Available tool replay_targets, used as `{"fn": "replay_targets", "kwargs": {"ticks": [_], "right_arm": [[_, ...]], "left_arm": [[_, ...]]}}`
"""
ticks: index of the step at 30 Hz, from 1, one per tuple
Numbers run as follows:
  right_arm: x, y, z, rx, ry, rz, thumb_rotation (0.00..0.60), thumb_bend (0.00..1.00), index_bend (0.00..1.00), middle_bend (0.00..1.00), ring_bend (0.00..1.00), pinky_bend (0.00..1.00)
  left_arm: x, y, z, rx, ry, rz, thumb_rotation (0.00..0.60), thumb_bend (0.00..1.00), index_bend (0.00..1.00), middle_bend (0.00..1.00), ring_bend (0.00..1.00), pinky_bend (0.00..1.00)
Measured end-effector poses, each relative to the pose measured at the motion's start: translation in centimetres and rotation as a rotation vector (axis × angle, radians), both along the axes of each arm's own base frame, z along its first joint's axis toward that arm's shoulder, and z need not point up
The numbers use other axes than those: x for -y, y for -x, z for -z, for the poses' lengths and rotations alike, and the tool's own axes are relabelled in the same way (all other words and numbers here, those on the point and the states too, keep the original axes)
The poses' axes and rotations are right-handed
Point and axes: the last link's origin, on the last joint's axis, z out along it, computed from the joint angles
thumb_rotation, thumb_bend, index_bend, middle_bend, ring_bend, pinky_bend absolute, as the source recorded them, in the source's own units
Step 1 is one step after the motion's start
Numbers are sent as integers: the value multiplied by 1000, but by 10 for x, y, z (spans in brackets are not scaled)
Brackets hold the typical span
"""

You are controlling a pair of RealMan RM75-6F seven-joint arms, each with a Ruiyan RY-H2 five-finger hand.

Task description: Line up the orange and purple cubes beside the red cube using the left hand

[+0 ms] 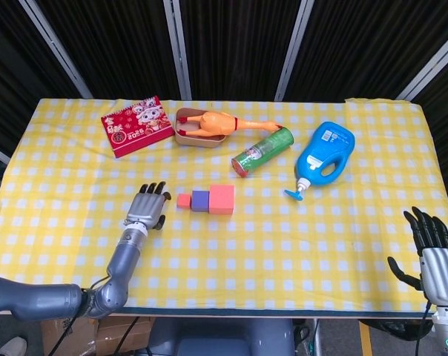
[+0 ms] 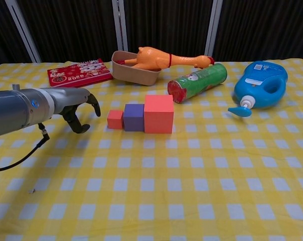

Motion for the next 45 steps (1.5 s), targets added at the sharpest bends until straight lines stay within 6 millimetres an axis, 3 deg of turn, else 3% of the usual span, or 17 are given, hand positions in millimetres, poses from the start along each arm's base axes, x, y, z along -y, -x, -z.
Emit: {"fn": "replay_targets", "kwargs": {"ticks": [12,45], "right_arm": [[0,0,0,2,-2,-2,600,367,0,0,0,36],[0,0,0,-2,-6,-2,600,367,0,0,0,36]], "left_arm": [[0,-6,12,10,12,3,600,520,230,0,0,18],[2,-13,20,34,15,10,600,520,229,0,0,18]]}}
